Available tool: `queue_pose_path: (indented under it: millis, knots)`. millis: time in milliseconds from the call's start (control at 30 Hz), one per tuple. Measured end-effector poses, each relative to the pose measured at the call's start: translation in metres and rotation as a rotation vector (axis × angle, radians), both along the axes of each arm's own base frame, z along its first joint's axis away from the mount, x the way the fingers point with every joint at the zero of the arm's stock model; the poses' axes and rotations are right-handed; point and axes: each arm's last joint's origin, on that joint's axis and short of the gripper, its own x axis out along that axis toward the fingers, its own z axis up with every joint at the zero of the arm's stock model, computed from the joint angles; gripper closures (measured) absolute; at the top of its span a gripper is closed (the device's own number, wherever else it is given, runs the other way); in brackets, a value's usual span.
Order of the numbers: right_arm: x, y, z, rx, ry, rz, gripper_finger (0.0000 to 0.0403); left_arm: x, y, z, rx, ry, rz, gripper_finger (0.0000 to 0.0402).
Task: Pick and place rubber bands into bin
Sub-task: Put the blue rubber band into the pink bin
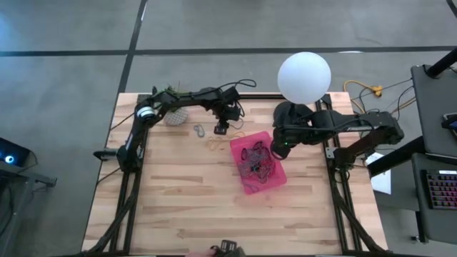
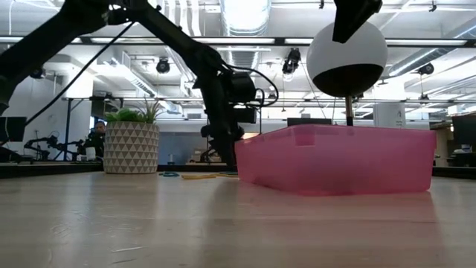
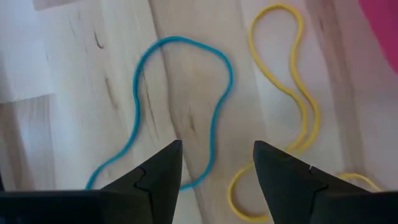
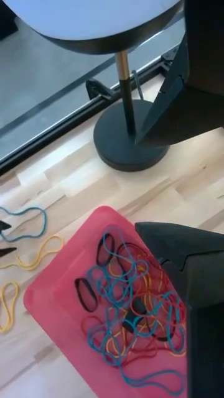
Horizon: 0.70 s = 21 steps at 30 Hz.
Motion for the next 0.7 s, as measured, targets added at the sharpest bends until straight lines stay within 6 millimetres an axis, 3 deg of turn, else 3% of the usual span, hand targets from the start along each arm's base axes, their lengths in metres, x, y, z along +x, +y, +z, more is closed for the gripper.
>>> queue_pose_path:
  millis: [467,700]
  knots:
    - [-0.0027,-0.0004,-0.0006,-0.005,0.006,0.009,0.0209,-0.002,0.0035,0.0002,-0.074,-0.031,-0.012,0.0238]
    - [-0.0027,-0.0005,-0.0006,-0.007,0.005,0.008,0.0209,-0.0037,0.0099,0.0028,0.027,0.023,0.151,0.026]
